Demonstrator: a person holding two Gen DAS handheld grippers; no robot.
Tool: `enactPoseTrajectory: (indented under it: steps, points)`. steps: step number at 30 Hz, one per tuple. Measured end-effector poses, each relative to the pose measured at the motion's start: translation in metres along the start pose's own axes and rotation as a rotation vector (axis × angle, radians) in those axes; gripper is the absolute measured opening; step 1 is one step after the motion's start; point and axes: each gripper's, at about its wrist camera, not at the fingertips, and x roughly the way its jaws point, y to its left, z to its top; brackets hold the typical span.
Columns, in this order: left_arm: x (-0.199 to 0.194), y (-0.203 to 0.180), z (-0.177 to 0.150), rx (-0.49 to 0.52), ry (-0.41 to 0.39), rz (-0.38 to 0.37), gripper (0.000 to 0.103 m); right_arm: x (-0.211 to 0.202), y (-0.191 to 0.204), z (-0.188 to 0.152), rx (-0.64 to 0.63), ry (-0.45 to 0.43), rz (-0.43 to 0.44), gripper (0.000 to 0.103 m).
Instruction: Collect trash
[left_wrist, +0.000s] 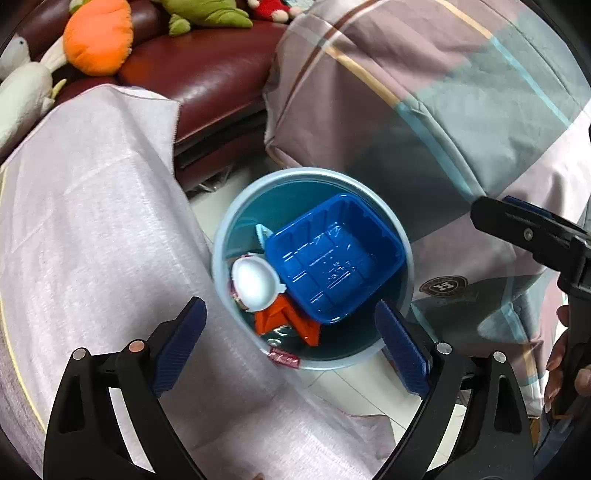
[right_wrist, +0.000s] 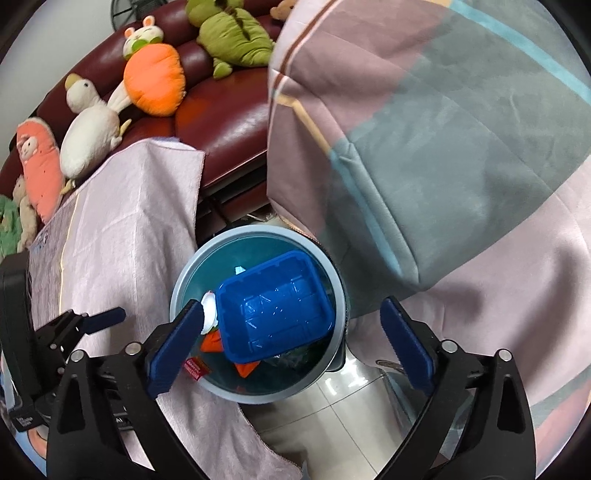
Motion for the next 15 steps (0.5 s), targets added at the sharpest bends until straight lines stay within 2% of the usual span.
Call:
enactPoseTrajectory:
  steps: [5,15]
  points:
    - [-0.020,0.009,-0.010,-0.020,-0.027,0.018,0.099,-0.011,0.014,-0.007,-0.043,-0.005,0.006,0.096]
    - [-0.074,0.031,-0.040,-0.065,-0.105,0.058,0.099,-0.034,0.047,-0.038,-0.128,0.013,-0.017,0.096]
